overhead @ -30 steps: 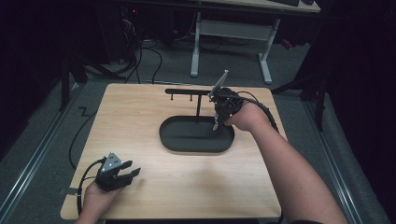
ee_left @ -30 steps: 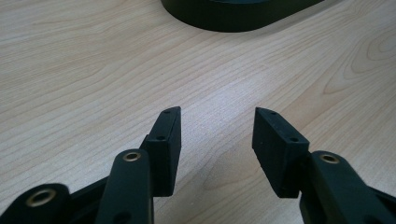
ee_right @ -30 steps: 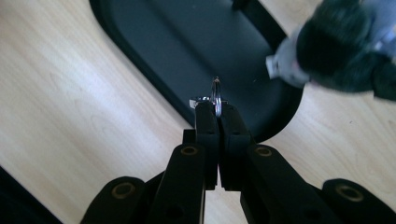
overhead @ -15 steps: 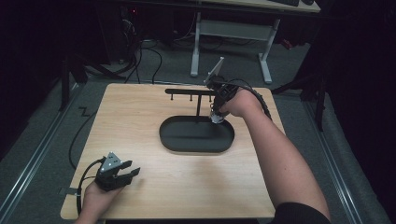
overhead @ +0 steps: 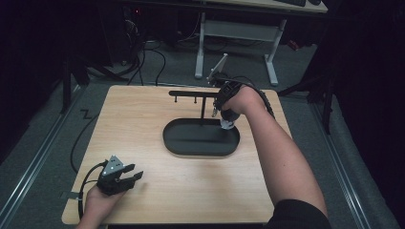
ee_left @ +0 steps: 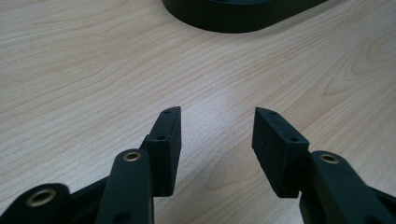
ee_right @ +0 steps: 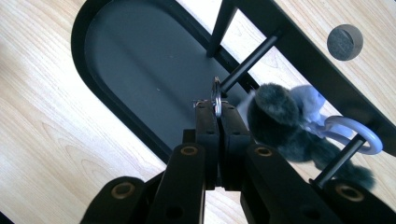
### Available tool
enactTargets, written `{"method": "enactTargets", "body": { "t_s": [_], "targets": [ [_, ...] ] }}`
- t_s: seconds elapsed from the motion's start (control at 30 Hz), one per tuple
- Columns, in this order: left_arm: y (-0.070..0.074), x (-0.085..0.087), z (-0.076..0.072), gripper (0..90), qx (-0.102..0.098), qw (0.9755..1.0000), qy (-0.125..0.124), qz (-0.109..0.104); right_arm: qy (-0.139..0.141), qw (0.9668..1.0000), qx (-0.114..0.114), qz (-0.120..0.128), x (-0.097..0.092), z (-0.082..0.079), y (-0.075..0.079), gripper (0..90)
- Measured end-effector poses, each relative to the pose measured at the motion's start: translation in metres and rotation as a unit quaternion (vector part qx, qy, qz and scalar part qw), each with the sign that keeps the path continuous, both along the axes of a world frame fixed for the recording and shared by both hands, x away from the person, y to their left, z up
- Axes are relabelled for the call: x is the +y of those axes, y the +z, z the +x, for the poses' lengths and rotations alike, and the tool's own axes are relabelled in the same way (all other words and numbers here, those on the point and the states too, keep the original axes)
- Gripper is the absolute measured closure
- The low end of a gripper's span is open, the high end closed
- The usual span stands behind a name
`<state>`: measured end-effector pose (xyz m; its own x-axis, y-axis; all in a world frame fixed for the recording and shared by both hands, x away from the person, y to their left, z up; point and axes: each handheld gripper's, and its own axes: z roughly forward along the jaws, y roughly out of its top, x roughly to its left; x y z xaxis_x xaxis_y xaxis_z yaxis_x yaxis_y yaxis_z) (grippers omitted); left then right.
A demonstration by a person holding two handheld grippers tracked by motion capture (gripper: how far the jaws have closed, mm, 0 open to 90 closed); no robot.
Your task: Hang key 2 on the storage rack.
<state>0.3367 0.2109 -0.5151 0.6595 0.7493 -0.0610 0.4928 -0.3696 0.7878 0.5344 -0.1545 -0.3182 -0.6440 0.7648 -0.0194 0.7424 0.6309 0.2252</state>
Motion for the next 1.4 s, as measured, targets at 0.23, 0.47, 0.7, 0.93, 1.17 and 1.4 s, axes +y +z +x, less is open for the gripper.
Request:
{"method": "enactTargets", "body": {
  "t_s": [0.23,0.47,0.7,0.93,1.17,1.4],
  "targets": [
    [0.0,0.0,0.0,53.0,0.004,1.0,-0.001,0.001,-0.005,1.0,0.0,0.008,-0.004,0.007,-0.005,88.7],
    [-0.001,-0.001,0.0,52.9,0.001,1.0,0.0,0.0,-0.016,0.9998,-0.008,0.001,-0.009,0.011,-0.011,77.6],
    [-0.002,-0.001,0.001,52.9,0.003,1.0,-0.001,0.002,-0.024,0.9997,-0.01,0.004,-0.012,0.006,-0.017,54.8],
    [-0.002,-0.003,0.001,52.7,0.003,1.0,-0.003,0.005,-0.03,0.9987,-0.017,0.038,-0.023,-0.011,-0.019,46.1],
    [-0.003,-0.006,0.001,52.0,0.002,0.9999,-0.006,0.012,-0.027,0.996,-0.056,0.065,-0.038,-0.041,-0.029,38.6],
    [-0.004,-0.01,-0.001,49.7,0.0,0.9998,-0.012,0.017,-0.031,0.988,-0.103,0.111,-0.055,-0.08,-0.05,36.5]
  ]
}}
